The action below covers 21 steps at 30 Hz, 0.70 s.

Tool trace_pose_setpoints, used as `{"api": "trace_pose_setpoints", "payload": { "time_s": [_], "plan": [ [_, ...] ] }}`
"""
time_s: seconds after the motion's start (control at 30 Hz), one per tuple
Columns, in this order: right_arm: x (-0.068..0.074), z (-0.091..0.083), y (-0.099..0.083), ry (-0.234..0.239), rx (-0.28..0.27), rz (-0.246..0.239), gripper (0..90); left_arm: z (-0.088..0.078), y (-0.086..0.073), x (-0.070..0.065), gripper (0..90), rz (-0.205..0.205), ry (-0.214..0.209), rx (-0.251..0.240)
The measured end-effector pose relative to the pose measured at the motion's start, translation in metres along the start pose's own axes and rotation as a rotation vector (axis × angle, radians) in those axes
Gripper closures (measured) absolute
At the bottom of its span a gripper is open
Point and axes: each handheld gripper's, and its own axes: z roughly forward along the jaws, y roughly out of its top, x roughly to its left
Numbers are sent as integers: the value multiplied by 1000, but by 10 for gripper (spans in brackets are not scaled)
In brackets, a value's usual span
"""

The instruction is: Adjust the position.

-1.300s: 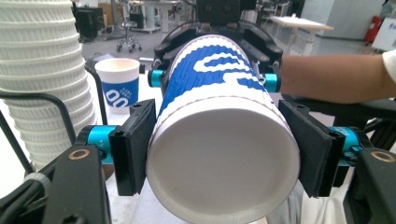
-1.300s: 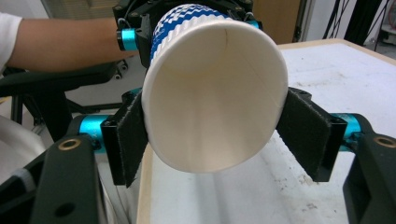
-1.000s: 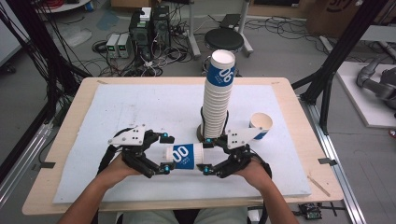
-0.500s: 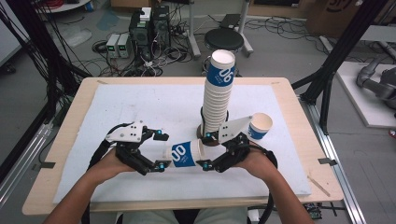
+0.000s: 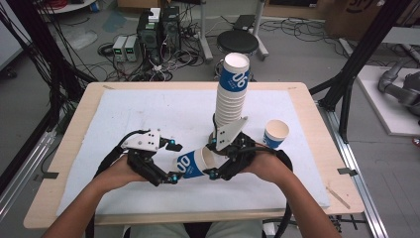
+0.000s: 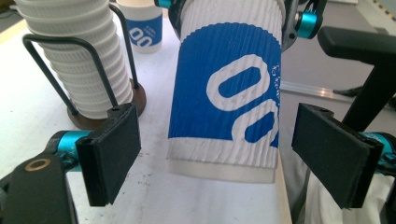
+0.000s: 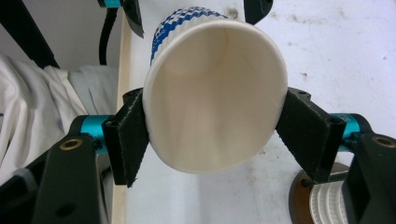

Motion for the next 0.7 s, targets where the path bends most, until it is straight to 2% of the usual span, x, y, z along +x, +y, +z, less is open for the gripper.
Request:
{"api": "trace_pose_setpoints", "payload": {
  "time_s": [0.27,0.6,0.63,0.7],
  "plan": [
    [2,7,14,0,112,-34,289,8,4,0,155,20,-14,56],
    [4,15,25,6,180,-76,288,23,5,1,164,18,-43,136],
    [6,17,27,7,201,-74,289,24,6,1,171,19,-44,140],
    [6,18,27,9,210,-76,288,27,6,2,191,16,-51,154]
  ]
}}
